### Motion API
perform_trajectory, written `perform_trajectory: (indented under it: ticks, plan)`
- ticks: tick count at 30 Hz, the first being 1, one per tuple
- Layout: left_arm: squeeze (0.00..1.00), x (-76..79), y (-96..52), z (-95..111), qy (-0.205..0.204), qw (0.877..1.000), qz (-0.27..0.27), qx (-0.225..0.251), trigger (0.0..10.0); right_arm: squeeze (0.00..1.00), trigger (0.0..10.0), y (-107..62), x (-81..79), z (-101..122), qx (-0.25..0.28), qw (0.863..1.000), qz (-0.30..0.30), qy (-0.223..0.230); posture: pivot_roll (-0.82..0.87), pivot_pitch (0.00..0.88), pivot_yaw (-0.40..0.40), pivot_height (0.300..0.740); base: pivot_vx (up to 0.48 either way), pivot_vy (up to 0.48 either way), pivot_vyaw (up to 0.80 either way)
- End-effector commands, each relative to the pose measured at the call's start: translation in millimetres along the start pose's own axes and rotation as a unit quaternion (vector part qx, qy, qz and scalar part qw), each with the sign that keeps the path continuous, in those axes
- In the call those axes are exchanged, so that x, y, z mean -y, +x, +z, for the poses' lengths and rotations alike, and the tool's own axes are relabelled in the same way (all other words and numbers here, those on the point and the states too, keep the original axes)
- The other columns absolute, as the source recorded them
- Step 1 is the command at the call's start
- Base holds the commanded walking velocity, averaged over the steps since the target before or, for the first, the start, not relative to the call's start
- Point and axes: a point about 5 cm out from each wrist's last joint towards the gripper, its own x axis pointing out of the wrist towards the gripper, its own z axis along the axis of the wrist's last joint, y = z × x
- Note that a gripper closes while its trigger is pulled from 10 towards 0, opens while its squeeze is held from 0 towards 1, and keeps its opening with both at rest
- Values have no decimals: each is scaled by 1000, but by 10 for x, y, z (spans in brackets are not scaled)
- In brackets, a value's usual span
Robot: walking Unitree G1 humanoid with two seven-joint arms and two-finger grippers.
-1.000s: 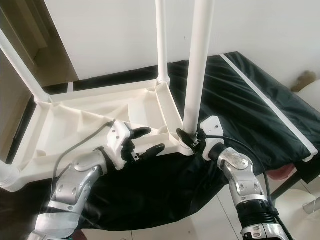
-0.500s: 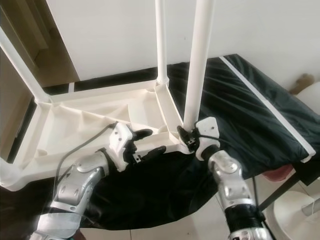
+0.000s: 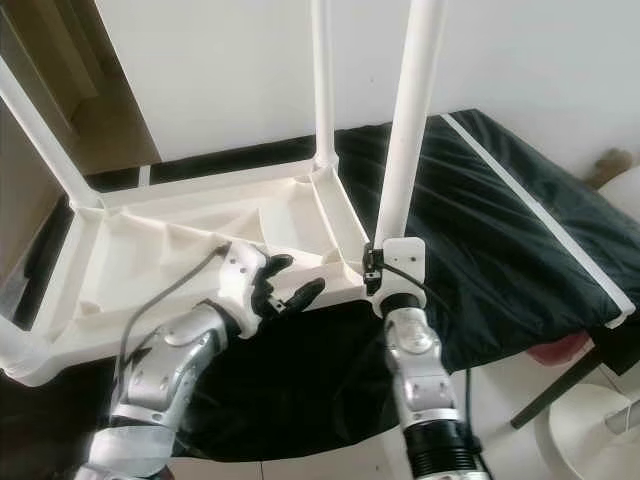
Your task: Building children table
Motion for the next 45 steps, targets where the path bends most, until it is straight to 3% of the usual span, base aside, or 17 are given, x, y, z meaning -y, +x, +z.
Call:
perform_trajectory:
  ticks: [1, 4, 19, 20, 21, 22, 23, 24, 32, 35, 38, 39, 45]
  plan:
    - [0, -126, -11, -28, -7, 997, 79, -10, 10000, 0, 10000, -50, 92, -180, -49, 998, -32, -4, -30, 0, 49, 740, 0, 0, 0]
    - [0, -145, -7, -23, -25, 995, 97, -5, 10000, 0, 10000, -53, 108, -152, -44, 998, -38, 11, -26, 0, 40, 740, 0, 0, 0]
    - [0, -99, 45, 48, -11, 994, 107, -6, 10000, 0, 10000, -76, 72, -81, -38, 997, -65, 16, -8, 0, 24, 740, 0, 0, 0]
    - [0, -83, 55, 66, 2, 994, 107, -6, 10000, 361, 10000, -79, 71, -37, -25, 997, -63, 22, -7, 0, 25, 740, 0, 0, 0]
    - [0, -83, 55, 66, 2, 994, 107, -6, 10000, 361, 10000, -79, 71, -37, -25, 997, -63, 22, -7, 0, 25, 740, 0, 0, 0]
    - [0, -77, 57, 80, 9, 994, 107, -3, 10000, 620, 10000, -82, 67, -21, -20, 998, -58, 23, -10, 0, 27, 740, 0, 0, 0]
    - [0, -77, 57, 80, 9, 994, 107, -3, 10000, 620, 10000, -82, 67, -21, -20, 998, -58, 23, -10, 0, 27, 740, 0, 0, 0]
    - [0, -72, 58, 90, 14, 994, 106, -1, 10000, 1000, 10000, -86, 64, -8, -17, 998, -52, 24, -11, 0, 28, 740, 0, 0, 0]
    - [0, -99, 70, 158, 21, 994, 110, 6, 10000, 1000, 10000, -124, 121, 100, 19, 999, -6, 27, -17, 0, 36, 740, 0, 0, 0]
    - [0, -87, 35, 259, 50, 994, 94, 19, 10000, 945, 10000, -166, 297, 157, 39, 995, 93, 17, -13, 0, 41, 740, 0, 0, 0]
    - [0, -82, 31, 263, 51, 994, 91, 20, 10000, 945, 10000, -167, 309, 160, 39, 994, 102, 14, -13, 0, 41, 740, 0, 0, 0]
    - [0, -40, 35, 223, 82, 994, 76, 11, 10000, 0, 10000, -139, 362, 147, 35, 989, 145, -4, 0, 0, 37, 740, 0, 0, 0]
    - [0, 62, 21, 124, 122, 992, 38, -8, 10000, 0, 10000, -51, 411, 145, 29, 976, 215, -21, -6, 0, 44, 740, 0, 0, 0]
